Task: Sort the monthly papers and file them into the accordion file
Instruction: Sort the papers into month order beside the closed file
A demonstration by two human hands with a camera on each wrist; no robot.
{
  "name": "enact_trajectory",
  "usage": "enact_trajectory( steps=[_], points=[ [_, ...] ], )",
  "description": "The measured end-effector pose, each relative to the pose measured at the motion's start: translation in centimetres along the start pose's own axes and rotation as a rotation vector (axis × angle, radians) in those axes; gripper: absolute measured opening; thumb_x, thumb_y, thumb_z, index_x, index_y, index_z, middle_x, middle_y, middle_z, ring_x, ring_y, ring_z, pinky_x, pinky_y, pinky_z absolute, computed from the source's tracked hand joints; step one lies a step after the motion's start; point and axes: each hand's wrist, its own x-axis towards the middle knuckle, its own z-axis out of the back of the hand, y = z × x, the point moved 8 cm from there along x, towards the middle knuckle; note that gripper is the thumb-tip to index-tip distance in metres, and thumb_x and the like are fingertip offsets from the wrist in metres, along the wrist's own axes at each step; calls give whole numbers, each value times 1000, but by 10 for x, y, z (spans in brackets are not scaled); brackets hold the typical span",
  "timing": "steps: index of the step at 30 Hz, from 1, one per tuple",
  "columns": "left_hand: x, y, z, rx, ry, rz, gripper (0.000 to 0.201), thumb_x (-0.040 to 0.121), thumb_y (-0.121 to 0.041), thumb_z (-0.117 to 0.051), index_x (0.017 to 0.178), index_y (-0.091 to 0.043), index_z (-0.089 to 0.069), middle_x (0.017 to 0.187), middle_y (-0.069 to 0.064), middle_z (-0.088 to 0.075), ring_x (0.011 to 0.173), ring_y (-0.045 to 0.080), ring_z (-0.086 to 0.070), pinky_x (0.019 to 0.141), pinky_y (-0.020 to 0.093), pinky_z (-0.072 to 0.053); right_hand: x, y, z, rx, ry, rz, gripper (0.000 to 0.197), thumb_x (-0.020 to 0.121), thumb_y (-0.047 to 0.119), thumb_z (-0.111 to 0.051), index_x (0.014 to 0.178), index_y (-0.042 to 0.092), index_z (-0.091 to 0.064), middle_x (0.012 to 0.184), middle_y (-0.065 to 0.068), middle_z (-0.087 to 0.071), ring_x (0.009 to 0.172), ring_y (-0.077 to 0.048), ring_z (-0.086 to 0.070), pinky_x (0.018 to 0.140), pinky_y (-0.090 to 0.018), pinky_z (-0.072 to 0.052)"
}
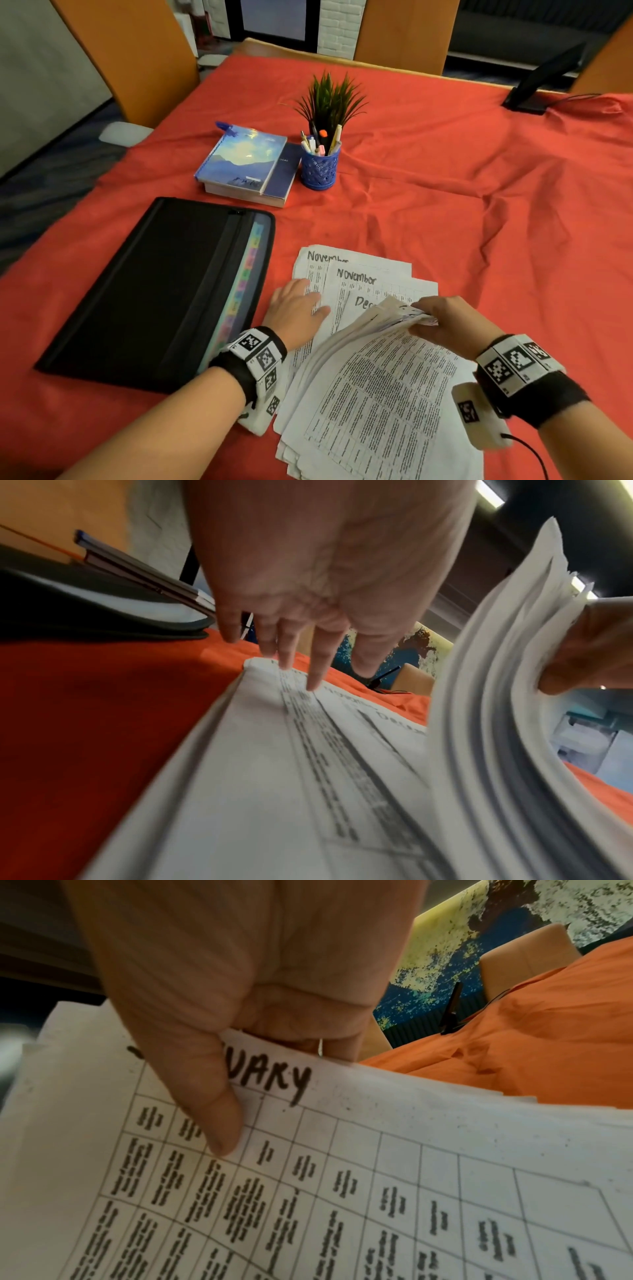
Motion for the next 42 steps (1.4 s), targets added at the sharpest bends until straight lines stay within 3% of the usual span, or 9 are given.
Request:
enact_trajectory(
  steps=[3, 8, 13, 18, 21, 25, 31, 35, 42],
  points=[
    [2, -5, -9, 48, 81, -19, 61, 99, -51, -21, 150, -16, -20, 159, 3, -9, 147, 16, 1, 117, 45, 7, 2, 0, -2, 13, 8, -2, 11, 82, 16, -67, 88, 8, -67, 75, 3, -59, 70, -13, -57, 62, -19, -39],
    [5, -18, 2, -112, -82, -111, 39, 101, -32, -35, 128, -12, -55, 137, 2, -52, 134, 18, -36, 115, 40, -21, 6, -5, -6, 54, -15, 38, 20, 77, 12, -73, 96, 9, -71, 97, -1, -64, 83, -15, -62, 74, -17, -40],
    [25, 15, 14, -274, -180, 273, 44, 92, -25, -51, 130, -6, -43, 126, 12, -51, 117, 31, -48, 97, 41, -42, 15, -11, -16, 61, -3, 35, 27, 79, 13, -71, 106, 9, -69, 121, 1, -56, 100, -6, -52, 85, -9, -31],
    [42, 23, 11, -797, -220, 295, 15, 85, -18, -57, 90, -5, -65, 86, 11, -65, 82, 28, -61, 67, 31, -43, 25, -9, -21, 40, 21, 58, 22, 79, 11, -69, 101, 9, -71, 142, -4, -37, 127, -15, -39, 96, -16, -28],
    [41, 29, 19, -925, -320, 260, 29, 81, -17, -59, 57, -13, -44, 59, 8, -37, 61, 20, -37, 58, 32, -25, 31, -4, -18, 30, 21, 87, 17, 76, 11, -71, 93, 9, -73, 148, -6, -28, 134, -18, -33, 102, -20, -26],
    [36, 41, 21, -706, -351, 332, 25, 75, -6, -57, 54, -13, -44, 59, 5, -32, 59, 17, -31, 57, 30, -22, 40, -2, -22, 24, 68, 83, 20, 77, 13, -71, 97, 9, -72, 150, -4, -24, 135, -16, -32, 102, -18, -24],
    [37, 45, 10, -1084, -269, 367, 17, 84, -5, -60, 68, -12, -59, 76, 11, -55, 74, 19, -51, 70, 33, -43, 44, 2, -24, 38, 76, 93, 19, 77, 10, -69, 96, 9, -72, 150, -2, -24, 134, -15, -32, 98, -14, -24],
    [19, 29, 59, -774, -604, 139, 36, 85, -4, -58, 56, 0, -37, 58, 8, -29, 57, 17, -28, 54, 26, -27, 41, 0, -26, 47, 67, 108, 14, 75, 10, -71, 89, 10, -73, 149, -2, -28, 132, -15, -36, 99, -15, -28],
    [-18, 29, 155, -567, -997, -39, 17, 90, -5, -55, 91, 5, -68, 90, 16, -68, 80, 20, -59, 72, 10, -37, 37, 1, -28, 37, 50, 123, 17, 79, 12, -68, 96, 14, -73, 133, 6, -44, 117, -10, -47, 96, -20, -36]
  ],
)
